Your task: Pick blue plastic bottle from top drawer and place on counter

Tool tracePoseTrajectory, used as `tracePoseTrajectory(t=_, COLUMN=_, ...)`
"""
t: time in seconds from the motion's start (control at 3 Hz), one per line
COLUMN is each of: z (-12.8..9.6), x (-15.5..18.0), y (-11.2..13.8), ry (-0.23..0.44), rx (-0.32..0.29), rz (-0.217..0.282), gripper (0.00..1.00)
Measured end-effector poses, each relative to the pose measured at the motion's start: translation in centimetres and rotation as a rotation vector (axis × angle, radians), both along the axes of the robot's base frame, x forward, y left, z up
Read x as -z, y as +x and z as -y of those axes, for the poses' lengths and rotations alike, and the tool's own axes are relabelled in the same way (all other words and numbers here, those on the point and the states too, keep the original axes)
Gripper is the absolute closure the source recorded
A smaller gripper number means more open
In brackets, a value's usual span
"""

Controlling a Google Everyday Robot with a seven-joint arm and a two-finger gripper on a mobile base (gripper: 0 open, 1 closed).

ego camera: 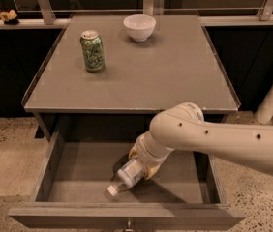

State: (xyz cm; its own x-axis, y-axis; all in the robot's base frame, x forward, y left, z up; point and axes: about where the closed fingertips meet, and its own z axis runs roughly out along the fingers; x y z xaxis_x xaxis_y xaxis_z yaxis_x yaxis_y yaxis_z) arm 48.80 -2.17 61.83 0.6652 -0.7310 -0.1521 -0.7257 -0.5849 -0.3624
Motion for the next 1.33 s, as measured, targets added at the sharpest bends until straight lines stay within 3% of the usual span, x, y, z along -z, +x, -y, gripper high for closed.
tracePoseTrajectory(t=0.33, z=0.6, x=-3.4, y=-1.8, ry=-0.057, rx=0.038, rz=0.2, gripper=1.0)
tracePoseTrajectory(t=0.67, z=2.2, x=-7.3, y=-3.9, ry=-0.116, rx=0.084, rz=0.359, gripper=1.0)
tracePoseTrajectory(t=1.0, z=2.3, x=-9.0, y=-3.9, ry=-0.11, rx=0.139, rz=0.385, gripper=1.0)
tracePoseTrajectory(t=1.33, z=2.5, x=-9.3, y=-3.6, ry=-0.102, rx=0.138, rz=0.391, gripper=1.0)
